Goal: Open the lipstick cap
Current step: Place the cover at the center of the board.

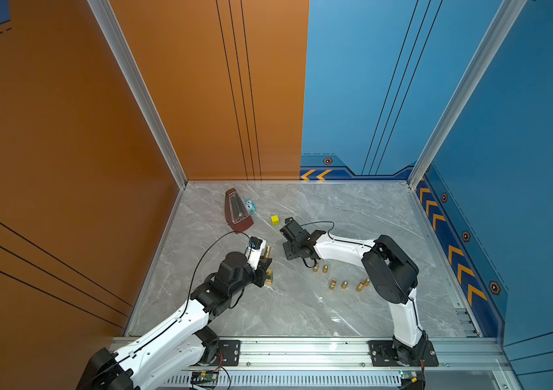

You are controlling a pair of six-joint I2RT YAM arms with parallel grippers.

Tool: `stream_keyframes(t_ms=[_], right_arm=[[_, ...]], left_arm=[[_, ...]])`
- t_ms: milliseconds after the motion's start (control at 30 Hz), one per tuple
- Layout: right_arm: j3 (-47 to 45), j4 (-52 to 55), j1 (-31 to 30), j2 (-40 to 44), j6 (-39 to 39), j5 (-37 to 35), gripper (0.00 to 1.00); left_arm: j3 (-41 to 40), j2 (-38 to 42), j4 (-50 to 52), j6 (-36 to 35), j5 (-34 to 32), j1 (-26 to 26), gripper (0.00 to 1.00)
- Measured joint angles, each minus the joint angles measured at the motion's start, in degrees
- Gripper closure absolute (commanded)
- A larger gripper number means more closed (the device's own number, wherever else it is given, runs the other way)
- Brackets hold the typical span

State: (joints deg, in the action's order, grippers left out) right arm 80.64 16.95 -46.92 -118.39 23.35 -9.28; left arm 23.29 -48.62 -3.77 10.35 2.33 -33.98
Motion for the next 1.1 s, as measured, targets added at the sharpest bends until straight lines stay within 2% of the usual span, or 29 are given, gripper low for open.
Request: stream_keyframes(t_ms=[233, 600, 867, 1000, 1100], right_arm=[[0.0, -2.5, 0.0, -0.9, -0.7, 0.0, 0.8], [-0.8, -3.3, -0.3, -1.4, -1.1, 0.2, 0.67], [-0.8, -2.9, -0.5, -1.1, -1.4, 0.5, 0.53], [-1.4, -1.7, -0.5, 1.3, -1.5, 1.4, 0.49], [-3.2, -0.2, -0.3, 6.1, -1.5, 2.3, 0.46]], left_arm=[[0.0, 0.0, 0.2, 0.0, 0.3, 0.3, 1.0], [0.0, 0.0, 0.2, 0.2, 0.7, 0.7, 1.0], [0.0, 0.0, 0.2, 0.2, 0.9, 0.7, 1.0], [0.0, 0.0, 0.2, 0.2, 1.4, 0.7, 1.0], [0.0, 0.0, 0.2, 0.2, 1.8, 0.7, 1.0]])
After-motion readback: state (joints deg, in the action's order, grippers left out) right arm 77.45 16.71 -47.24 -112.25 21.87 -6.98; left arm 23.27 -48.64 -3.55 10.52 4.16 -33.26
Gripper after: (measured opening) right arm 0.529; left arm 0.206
